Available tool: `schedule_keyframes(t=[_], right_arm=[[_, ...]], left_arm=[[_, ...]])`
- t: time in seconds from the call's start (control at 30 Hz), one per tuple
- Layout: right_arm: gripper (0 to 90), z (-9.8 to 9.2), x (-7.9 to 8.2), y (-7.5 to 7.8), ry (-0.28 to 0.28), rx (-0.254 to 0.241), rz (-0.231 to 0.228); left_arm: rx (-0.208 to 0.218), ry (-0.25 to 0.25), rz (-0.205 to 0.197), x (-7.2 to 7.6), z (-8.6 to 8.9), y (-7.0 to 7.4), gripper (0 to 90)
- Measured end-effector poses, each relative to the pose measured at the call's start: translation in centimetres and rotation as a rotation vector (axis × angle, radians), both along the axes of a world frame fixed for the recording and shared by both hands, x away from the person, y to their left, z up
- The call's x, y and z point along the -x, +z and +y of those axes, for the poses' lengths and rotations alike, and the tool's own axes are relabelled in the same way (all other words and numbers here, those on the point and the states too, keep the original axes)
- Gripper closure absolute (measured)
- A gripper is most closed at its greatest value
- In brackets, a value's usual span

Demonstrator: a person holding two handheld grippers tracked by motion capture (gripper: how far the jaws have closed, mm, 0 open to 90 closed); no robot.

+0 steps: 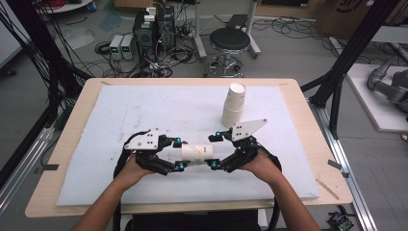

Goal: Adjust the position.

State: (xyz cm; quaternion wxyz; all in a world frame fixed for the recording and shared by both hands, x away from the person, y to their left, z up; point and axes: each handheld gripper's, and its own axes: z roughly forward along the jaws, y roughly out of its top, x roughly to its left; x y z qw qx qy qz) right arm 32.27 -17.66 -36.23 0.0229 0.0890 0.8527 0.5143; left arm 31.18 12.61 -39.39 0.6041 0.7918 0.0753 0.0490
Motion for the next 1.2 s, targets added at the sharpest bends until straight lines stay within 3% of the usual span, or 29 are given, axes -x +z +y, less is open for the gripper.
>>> schedule_keyframes(t=[0.17, 0.37, 1.0, 1.2], right_arm=[[18.9, 0.8, 0.2, 1.2, -0.017, 0.114, -0.098], [19.0, 1.6, 0.1, 1.5, -0.010, 0.194, -0.120], [19.1, 3.4, -0.1, 1.5, 0.016, 0.370, -0.175], [24.2, 4.5, 0.0, 1.2, 0.030, 0.436, -0.192]], left_arm=[[-0.129, -0.003, 0.007, -0.4, -0.4, 1.5, 36.7], [-0.242, 0.004, 0.027, -0.9, -0.9, 2.3, 36.8], [-0.525, -0.009, -0.004, -1.6, -3.3, 4.9, 36.8], [-0.557, -0.016, 0.014, -1.7, -4.0, 5.0, 36.7]])
